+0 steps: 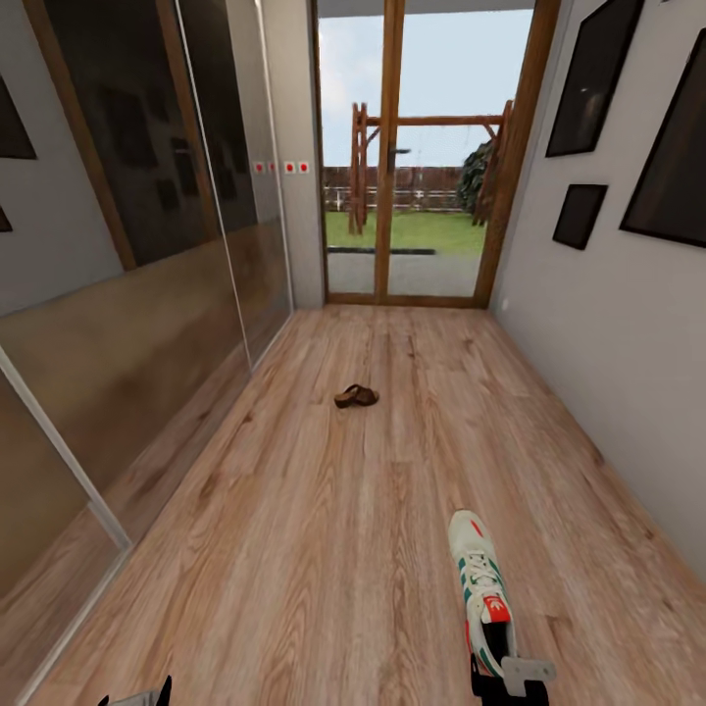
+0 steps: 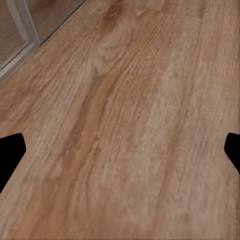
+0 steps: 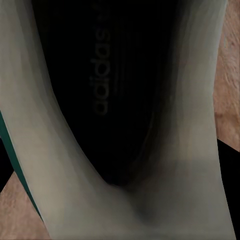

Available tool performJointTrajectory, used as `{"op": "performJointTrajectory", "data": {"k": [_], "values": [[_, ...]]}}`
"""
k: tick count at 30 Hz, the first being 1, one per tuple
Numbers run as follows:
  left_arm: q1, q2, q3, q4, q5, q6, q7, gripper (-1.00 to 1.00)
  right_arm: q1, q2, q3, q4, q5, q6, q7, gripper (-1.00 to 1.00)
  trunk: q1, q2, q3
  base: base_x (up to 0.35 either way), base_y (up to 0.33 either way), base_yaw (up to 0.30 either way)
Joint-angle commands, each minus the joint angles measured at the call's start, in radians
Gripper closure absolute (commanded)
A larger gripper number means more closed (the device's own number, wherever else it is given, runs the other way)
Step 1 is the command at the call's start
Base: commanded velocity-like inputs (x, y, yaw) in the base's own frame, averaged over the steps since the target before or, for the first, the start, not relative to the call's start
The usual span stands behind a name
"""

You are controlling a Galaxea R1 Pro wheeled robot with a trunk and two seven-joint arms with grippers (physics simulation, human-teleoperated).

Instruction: Pick up the two gym shoes and the two sandals from the corridor floor and place them onto the hallstand (shoe rack) in the corridor, making sure they are on the rack and not on the floor. Arrange them so the two gym shoes are next to each other and the two sandals are next to each other.

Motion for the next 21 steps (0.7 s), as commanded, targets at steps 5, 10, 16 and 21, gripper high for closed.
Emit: {"op": "performJointTrajectory", "data": {"k": [5,10,16,21], "values": [[-0.001,0.0,0.009,0.001,-0.009,-0.005,-0.004,-1.0,-0.001,0.0,-0.006,0.001,0.012,-0.004,-0.005,1.0,0.0,0.0,-0.001,0.337,-0.001,0.0],[-0.001,0.0,0.009,0.001,-0.009,-0.004,-0.004,-1.0,-0.001,-0.001,-0.006,0.001,0.013,-0.004,-0.005,1.0,0.0,0.0,-0.001,0.338,0.0,0.0],[-0.001,0.0,0.009,0.001,-0.01,-0.003,-0.004,-1.0,-0.001,-0.003,-0.006,0.0,0.014,-0.004,-0.005,1.0,0.0,0.0,-0.001,0.339,0.0,0.0],[-0.001,0.0,0.009,0.001,-0.01,-0.003,-0.004,-1.0,-0.001,-0.004,-0.006,0.0,0.014,-0.004,-0.005,1.0,0.0,0.0,-0.001,0.339,0.0,0.0]]}}
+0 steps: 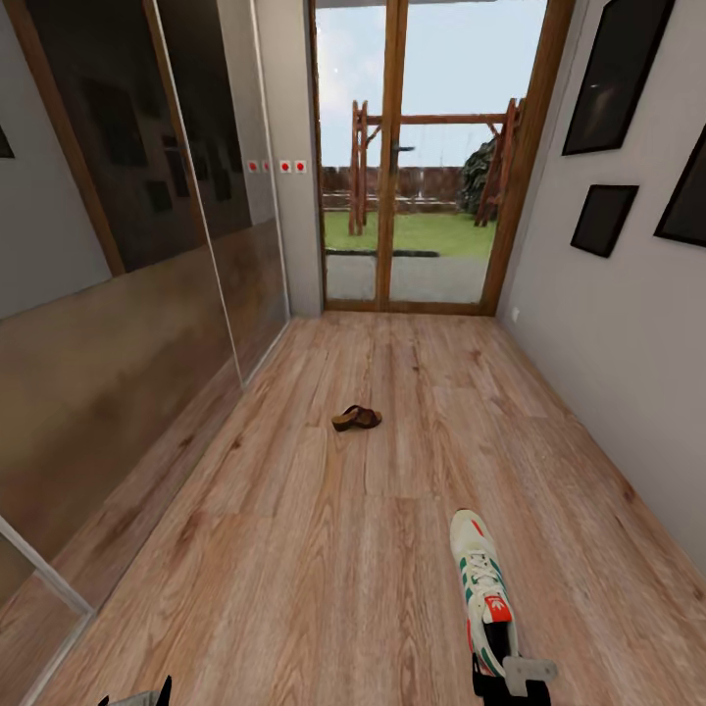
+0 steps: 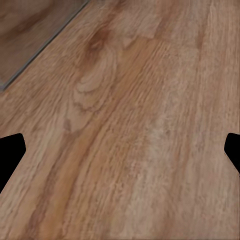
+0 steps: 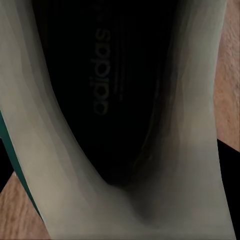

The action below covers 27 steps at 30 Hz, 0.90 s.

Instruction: Pick up the two gym shoes and the two sandals from the corridor floor and place them onto the hallstand (shoe rack) in the corridor, making sure they are on the rack and not on the floor. Arrange them so the two gym shoes are next to each other and the two sandals are next to each other.

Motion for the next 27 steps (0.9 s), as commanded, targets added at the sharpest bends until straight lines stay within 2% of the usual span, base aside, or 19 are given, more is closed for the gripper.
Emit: {"op": "performJointTrajectory", "data": {"k": [1,27], "values": [[-0.001,0.0,0.009,0.001,-0.01,-0.004,-0.004,-1.0,-0.001,0.001,-0.005,0.001,0.011,-0.002,-0.005,1.0,0.0,0.0,-0.001,0.339,0.0,0.0],[-0.001,0.0,0.009,0.001,-0.009,-0.005,-0.004,-1.0,-0.001,0.001,-0.005,0.0,0.009,-0.003,-0.005,1.0,0.0,0.0,-0.001,0.339,0.0,0.0]]}}
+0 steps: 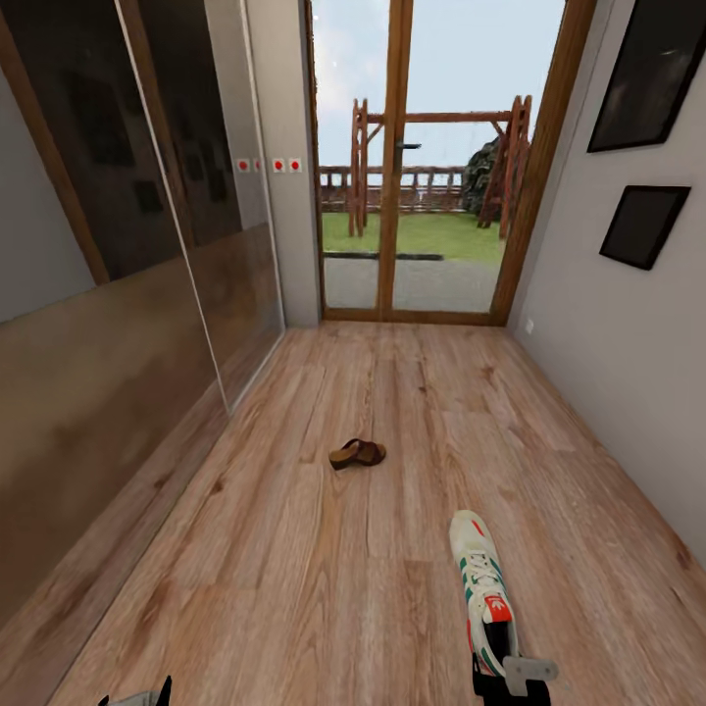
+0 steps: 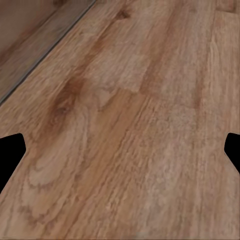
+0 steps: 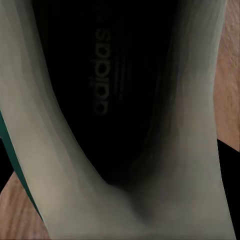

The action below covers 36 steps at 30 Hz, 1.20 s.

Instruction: Pick up the two gym shoes and the two sandals from the corridor floor and place them onto the hallstand (shoe rack) in the corridor, making sure they are on the rack and not on the floor. Arrange them so the two gym shoes are next to each other and the two sandals are next to each other.

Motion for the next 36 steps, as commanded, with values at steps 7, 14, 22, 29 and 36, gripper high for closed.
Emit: {"op": "performJointTrajectory", "data": {"k": [7,14,22,29,36], "values": [[-0.001,0.0,0.009,0.001,-0.01,-0.003,-0.004,-1.0,-0.001,0.001,-0.006,0.001,0.011,-0.002,-0.005,1.0,0.0,0.0,-0.001,0.339,0.0,0.0],[-0.001,0.0,0.009,0.001,-0.01,-0.003,-0.004,-1.0,-0.001,0.001,-0.006,0.001,0.011,-0.002,-0.005,1.0,0.0,0.0,-0.001,0.339,0.0,0.0],[-0.001,0.0,0.009,0.001,-0.01,-0.003,-0.004,-1.0,-0.001,0.001,-0.006,0.001,0.011,-0.002,-0.005,1.0,0.0,0.0,-0.001,0.339,0.0,0.0],[-0.001,0.0,0.009,0.001,-0.01,-0.003,-0.004,-1.0,-0.001,0.001,-0.005,0.001,0.011,-0.002,-0.005,1.0,0.0,0.0,-0.001,0.339,0.0,0.0],[-0.001,0.0,0.009,0.001,-0.01,-0.003,-0.004,-1.0,-0.001,0.001,-0.005,0.001,0.011,-0.003,-0.005,1.0,0.0,0.0,-0.001,0.339,0.0,0.0]]}}
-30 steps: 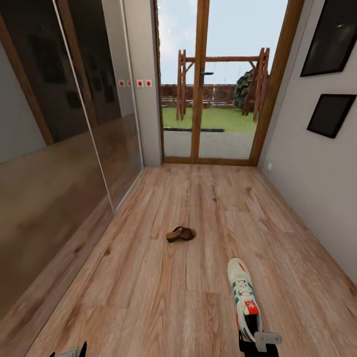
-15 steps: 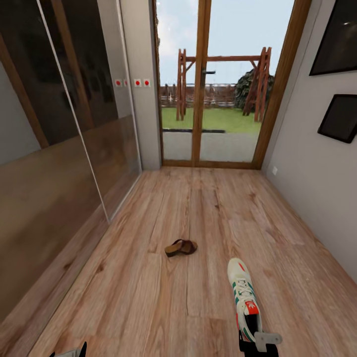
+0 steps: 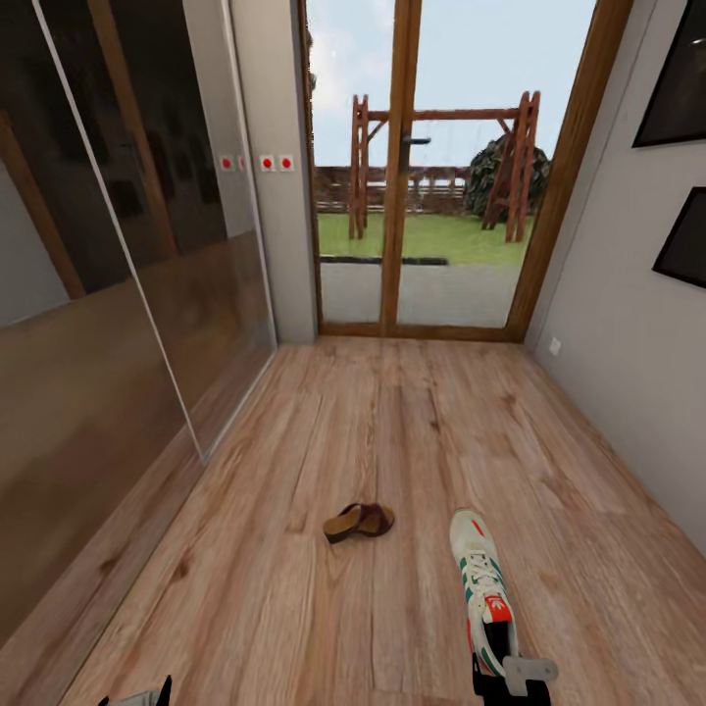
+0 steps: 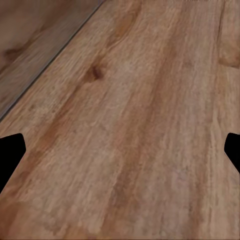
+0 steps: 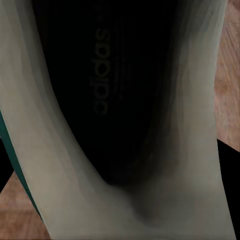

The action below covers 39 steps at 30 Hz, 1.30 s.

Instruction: Pick up the two gym shoes and the two sandals from the corridor floor and place them onto the hallstand (shoe rack) in the corridor, making sure they are on the rack and not on the floor. Arrange them so the two gym shoes are next to each other and the two sandals are next to each other.

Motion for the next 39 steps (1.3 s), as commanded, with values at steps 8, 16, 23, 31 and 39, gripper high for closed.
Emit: {"op": "performJointTrajectory", "data": {"k": [8,16,23,31,39], "values": [[-0.001,0.0,0.009,0.001,-0.011,-0.004,-0.004,-1.0,-0.001,0.001,-0.006,0.001,0.011,-0.001,-0.005,1.0,0.0,0.0,-0.001,0.339,0.005,0.0],[-0.001,0.0,0.009,0.001,-0.011,-0.004,-0.004,-1.0,-0.001,0.001,-0.006,0.001,0.011,0.0,-0.004,1.0,0.0,0.0,0.0,0.339,0.063,-0.031],[-0.001,0.0,0.009,0.005,-0.011,-0.004,-0.004,-1.0,-0.001,0.001,-0.006,0.001,0.011,0.001,-0.003,1.0,0.0,0.0,0.006,0.339,0.085,-0.173],[-0.001,0.0,0.009,0.007,-0.012,-0.004,-0.004,-1.0,-0.001,0.001,-0.006,0.001,0.011,0.001,-0.003,1.0,0.0,0.0,0.013,0.339,0.062,-0.209],[-0.002,0.005,0.0,0.005,-0.025,-0.002,-0.004,-1.0,-0.001,0.002,-0.006,0.001,0.011,0.001,-0.006,1.0,0.0,0.0,0.02,0.253,0.009,-0.213]]}}
